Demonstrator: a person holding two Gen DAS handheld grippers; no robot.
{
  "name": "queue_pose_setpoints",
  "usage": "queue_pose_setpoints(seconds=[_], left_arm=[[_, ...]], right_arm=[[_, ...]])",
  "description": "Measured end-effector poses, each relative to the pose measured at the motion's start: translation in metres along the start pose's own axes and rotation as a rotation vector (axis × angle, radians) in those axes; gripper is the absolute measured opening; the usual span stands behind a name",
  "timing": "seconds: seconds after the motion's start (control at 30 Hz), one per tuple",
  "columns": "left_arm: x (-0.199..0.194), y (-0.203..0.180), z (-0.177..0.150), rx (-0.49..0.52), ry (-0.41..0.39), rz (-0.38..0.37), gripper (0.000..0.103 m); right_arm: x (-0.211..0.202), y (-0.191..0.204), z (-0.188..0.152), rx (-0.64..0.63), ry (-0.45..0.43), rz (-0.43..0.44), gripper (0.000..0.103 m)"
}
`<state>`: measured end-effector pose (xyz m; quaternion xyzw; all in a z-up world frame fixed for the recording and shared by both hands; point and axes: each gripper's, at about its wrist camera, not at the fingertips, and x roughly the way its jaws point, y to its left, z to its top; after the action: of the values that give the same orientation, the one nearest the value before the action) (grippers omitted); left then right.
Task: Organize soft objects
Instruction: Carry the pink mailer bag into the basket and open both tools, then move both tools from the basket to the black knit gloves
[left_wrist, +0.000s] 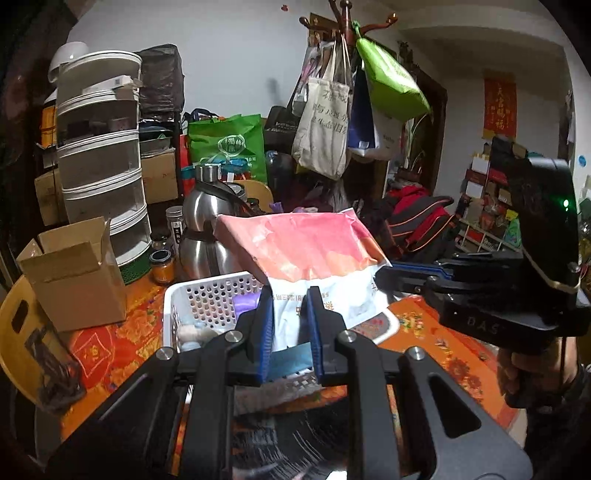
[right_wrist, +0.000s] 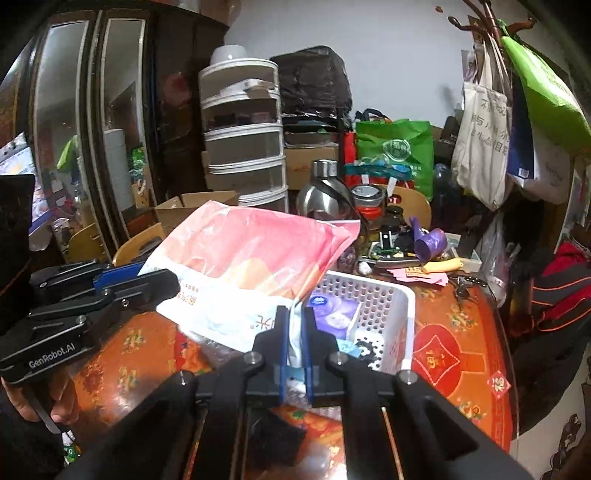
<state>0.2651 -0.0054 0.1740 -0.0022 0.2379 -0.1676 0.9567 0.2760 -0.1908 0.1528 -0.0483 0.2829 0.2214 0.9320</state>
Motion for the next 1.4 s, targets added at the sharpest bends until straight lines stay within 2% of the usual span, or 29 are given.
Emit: queue_pose_setpoints(seconds=[0.17, 0.37, 0.47, 0.73, 0.93, 1.03, 1.1, 1.13, 1.17, 1.2, 1.27, 1.33, 1.4], left_arm=[[0.049, 0.009, 0.01, 0.004, 0.046, 0.013, 0.016], [0.105, 0.021, -0.003, -0.025, 0.124, -0.009, 0.016], [0.121, 0.025, -0.012, -0.041, 0.144, -0.021, 0.016], [0.166, 0.041, -0.039, -0.054, 0.217, 0.013, 0.016], [0.189, 0.054, -0.055, -0.072, 0.254, 0.042, 0.019], [0.192, 0.061, -0.059, -0.087, 0.259, 0.068, 0.035], [0.192, 0.062, -0.062, -0.074, 0.254, 0.076, 0.056], [0.188, 0.062, -0.063, -0.071, 0.246, 0.075, 0.059], [0.185, 0.062, -0.063, -0.072, 0.235, 0.079, 0.065], [0.182, 0.064, -0.063, -0.076, 0.221, 0.084, 0.072], [0.175, 0.065, -0.062, -0.087, 0.205, 0.081, 0.086], [0.169, 0.067, -0.061, -0.085, 0.182, 0.091, 0.09], [0.164, 0.068, -0.062, -0.083, 0.172, 0.109, 0.09]], right_arm=[[0.039, -0.021, 0.004, 0.026, 0.059, -0.017, 0.005], [0.085, -0.039, -0.016, 0.058, 0.131, -0.02, 0.005], [0.1, -0.045, -0.027, 0.081, 0.157, -0.015, 0.005], [0.13, -0.046, -0.041, 0.064, 0.203, -0.046, 0.005], [0.138, -0.044, -0.045, 0.068, 0.206, -0.046, 0.006], [0.139, -0.047, -0.045, 0.1, 0.197, -0.042, 0.009], [0.139, -0.051, -0.046, 0.117, 0.206, -0.055, 0.014], [0.14, -0.053, -0.047, 0.126, 0.209, -0.06, 0.019], [0.139, -0.055, -0.047, 0.133, 0.211, -0.068, 0.029], [0.138, -0.058, -0.048, 0.139, 0.208, -0.073, 0.035], [0.133, -0.061, -0.049, 0.149, 0.192, -0.084, 0.06], [0.127, -0.063, -0.05, 0.148, 0.172, -0.096, 0.071], [0.122, -0.064, -0.05, 0.145, 0.162, -0.116, 0.071]])
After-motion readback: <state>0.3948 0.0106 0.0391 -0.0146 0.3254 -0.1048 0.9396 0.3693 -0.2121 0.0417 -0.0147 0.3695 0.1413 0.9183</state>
